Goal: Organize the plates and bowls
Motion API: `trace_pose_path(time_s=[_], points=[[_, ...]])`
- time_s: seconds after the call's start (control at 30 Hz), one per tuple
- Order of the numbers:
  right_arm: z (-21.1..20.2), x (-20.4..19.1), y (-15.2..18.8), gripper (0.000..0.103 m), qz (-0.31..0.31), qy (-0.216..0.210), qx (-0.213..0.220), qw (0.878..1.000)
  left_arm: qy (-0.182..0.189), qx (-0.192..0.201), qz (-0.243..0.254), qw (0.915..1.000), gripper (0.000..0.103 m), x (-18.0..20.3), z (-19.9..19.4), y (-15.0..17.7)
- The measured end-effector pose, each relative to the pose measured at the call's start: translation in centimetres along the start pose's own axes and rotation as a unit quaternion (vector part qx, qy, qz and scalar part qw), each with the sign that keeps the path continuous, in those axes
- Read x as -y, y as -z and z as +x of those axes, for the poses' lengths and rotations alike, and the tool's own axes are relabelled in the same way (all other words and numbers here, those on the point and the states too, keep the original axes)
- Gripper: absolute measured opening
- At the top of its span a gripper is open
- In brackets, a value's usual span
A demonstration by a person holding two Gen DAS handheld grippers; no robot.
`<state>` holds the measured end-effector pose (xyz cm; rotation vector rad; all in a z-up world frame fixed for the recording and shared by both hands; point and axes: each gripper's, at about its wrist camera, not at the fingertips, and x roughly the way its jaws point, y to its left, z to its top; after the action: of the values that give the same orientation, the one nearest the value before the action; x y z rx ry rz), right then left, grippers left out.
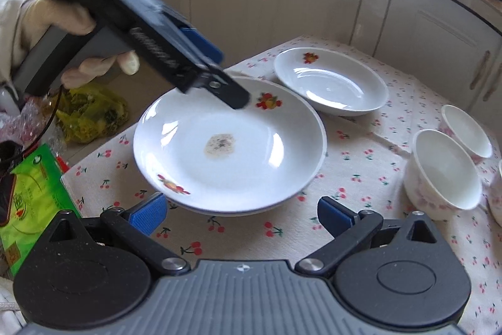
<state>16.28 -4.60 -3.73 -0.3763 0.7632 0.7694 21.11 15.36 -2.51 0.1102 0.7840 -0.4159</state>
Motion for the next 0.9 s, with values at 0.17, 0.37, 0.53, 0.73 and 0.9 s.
trace_pose_path(time_s=[0.17, 0.37, 0.53, 0.73, 0.9], points=[[-1.4, 0.6, -0.2, 0.103, 0.013, 0.014, 0.024, 1.000, -0.001, 0.022, -0.012, 0.9997, 0.093, 0.5, -1.5, 0.5], [-2.6, 1.1, -0.5, 0.103, 0.030, 0.025, 0.049, 0.998, -0.014, 0.050, -0.012, 0.9986, 0.096, 0.9, -2.9, 1.4], [-3.0, 1.8, -0.8, 0.103, 0.050, 0.024, 0.057, 0.997, -0.029, 0.058, -0.008, 0.9979, 0.096, 0.4, -3.2, 1.5], [-2.6, 2.6, -1.3, 0.103, 0.061, 0.030, 0.058, 0.996, -0.030, 0.066, -0.016, 0.9973, 0.096, -0.6, -2.9, 1.0], [-2.0, 3.3, -1.8, 0.103, 0.056, 0.039, 0.051, 0.996, -0.028, 0.065, -0.017, 0.9973, 0.096, -1.5, -2.2, 0.3]])
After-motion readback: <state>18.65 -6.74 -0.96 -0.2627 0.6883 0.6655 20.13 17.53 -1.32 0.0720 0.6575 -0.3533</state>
